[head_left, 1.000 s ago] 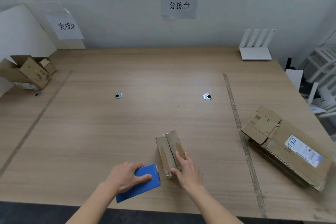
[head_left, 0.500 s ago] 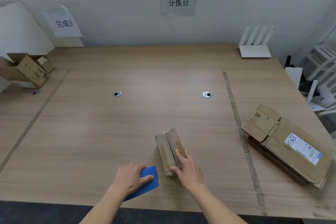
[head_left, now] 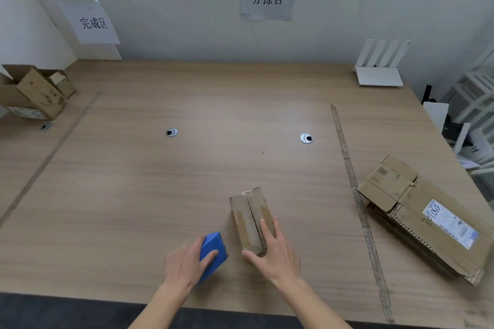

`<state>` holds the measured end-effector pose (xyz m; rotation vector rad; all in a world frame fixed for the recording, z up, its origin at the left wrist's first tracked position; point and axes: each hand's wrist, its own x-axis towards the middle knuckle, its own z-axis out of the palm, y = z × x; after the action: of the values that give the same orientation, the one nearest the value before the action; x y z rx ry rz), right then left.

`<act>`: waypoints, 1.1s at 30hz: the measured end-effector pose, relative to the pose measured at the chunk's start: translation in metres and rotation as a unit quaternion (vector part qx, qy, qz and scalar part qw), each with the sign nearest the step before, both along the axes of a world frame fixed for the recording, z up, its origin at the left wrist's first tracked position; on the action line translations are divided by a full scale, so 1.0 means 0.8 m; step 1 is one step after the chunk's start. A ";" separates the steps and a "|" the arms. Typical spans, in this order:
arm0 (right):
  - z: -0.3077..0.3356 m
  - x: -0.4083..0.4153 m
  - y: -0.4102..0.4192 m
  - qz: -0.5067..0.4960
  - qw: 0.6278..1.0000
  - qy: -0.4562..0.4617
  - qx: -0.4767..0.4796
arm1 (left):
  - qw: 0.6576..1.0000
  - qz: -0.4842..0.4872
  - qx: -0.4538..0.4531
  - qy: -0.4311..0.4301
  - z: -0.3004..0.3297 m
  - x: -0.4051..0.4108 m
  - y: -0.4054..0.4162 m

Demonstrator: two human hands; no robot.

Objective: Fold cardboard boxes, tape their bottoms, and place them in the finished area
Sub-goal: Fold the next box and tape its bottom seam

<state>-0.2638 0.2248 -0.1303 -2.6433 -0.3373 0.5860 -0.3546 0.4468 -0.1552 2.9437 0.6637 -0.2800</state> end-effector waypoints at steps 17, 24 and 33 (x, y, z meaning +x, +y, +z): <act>0.036 0.110 -0.098 0.308 0.932 -0.071 -0.179 | 0.987 -0.075 -0.071 -0.124 0.005 0.008 -0.030; 0.042 0.084 -0.102 0.113 0.975 -0.187 -0.034 | 0.934 -0.161 -0.317 -0.044 0.025 0.065 -0.112; -0.008 0.018 -0.115 -0.011 0.974 0.080 0.213 | 0.941 -0.078 -0.322 -0.065 0.011 0.064 -0.153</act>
<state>-0.2497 0.1330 -0.1363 -2.1724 -0.3413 0.6335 -0.3030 0.3247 -0.1461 2.3543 0.2486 -0.2528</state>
